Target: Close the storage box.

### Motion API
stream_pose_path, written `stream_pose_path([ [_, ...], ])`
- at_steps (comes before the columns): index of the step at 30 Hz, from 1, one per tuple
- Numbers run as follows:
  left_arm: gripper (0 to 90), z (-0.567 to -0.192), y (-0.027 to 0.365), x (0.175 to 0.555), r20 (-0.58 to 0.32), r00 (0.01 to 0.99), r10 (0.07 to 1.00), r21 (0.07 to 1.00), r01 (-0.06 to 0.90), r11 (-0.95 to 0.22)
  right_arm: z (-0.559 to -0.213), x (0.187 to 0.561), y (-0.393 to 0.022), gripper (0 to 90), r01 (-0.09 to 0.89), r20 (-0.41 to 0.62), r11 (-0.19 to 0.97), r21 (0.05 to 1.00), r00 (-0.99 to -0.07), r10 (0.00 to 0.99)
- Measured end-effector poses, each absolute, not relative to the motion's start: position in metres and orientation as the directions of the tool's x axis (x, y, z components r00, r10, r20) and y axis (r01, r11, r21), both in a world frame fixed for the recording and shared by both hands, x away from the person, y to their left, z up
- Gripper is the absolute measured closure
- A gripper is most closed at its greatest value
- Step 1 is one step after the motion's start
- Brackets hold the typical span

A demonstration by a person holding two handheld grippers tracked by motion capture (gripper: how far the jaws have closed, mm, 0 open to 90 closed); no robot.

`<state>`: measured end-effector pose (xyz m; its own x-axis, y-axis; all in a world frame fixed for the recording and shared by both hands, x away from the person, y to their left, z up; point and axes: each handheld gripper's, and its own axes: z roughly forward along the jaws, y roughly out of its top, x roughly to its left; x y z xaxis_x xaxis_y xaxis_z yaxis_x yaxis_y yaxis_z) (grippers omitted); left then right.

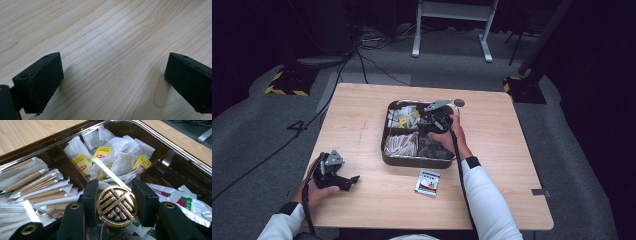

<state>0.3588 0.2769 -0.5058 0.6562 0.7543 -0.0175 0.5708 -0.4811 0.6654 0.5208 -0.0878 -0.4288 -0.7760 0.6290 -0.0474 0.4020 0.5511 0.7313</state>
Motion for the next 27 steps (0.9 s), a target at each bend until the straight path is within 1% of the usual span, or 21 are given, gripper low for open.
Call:
stream_pose_path([
  [10, 2.5, -0.506, 0.277, 0.359, -0.016, 0.658, 0.753, 0.667, 0.568, -0.482, -0.434, 0.524, -0.081, 59.1, 0.394, -0.027, 0.542, 0.742, -0.791, 0.611],
  [24, 2.5, -0.506, 0.277, 0.359, -0.018, 0.656, 0.754, 0.665, 0.571, -0.481, -0.435, 0.527, -0.078, 59.1, 0.375, -0.037, 0.555, 0.742, -0.805, 0.592],
  [27, 2.5, -0.506, 0.277, 0.359, -0.017, 0.657, 0.753, 0.667, 0.569, -0.481, -0.433, 0.526, -0.081, 59.1, 0.379, -0.001, 0.529, 0.759, -0.812, 0.584],
])
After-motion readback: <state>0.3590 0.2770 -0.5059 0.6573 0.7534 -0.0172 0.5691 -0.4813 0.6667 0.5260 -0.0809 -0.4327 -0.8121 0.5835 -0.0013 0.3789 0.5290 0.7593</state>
